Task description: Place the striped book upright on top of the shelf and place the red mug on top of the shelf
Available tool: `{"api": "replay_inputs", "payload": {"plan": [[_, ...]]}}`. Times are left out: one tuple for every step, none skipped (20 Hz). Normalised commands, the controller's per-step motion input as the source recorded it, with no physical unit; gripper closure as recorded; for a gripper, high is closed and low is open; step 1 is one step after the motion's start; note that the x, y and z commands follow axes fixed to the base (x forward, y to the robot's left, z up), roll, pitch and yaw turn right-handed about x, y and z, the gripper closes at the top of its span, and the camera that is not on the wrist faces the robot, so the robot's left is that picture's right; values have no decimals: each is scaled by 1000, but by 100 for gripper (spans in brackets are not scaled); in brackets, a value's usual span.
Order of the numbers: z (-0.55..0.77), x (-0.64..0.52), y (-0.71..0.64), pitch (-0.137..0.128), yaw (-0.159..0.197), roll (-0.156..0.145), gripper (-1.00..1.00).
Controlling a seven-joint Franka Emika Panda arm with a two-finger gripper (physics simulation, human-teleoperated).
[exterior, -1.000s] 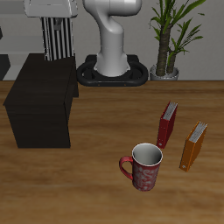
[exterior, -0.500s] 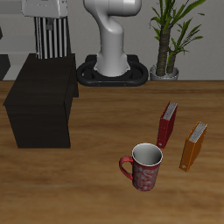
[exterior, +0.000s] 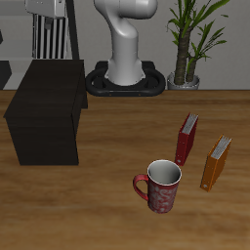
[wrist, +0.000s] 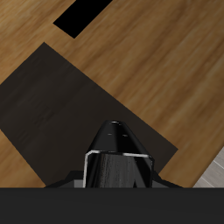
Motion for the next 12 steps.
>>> {"api": "replay_inputs", "payload": {"plan": [[68,-695,-37,-127,14,-104,100],[-14,-141,84,-37,45,42,100],[-6,-485,-74,-71,-53,-14,100],[-2,-165,-60,-31,-62,-73,100],[-34,-38,62,-16,29,141,100],[-195,63,-194,95,-86,-91,100],[-127,105,-23,20,-17,-22,100],[-293,138,-120,103,-113,17,100],[-236,70,-52,43,-96,-34,100],[-242,52,-77,55,-48,33,100],[-1,-105,1,0,0,0,100],[-323,71,-36,70,-128,-112,100]]}}
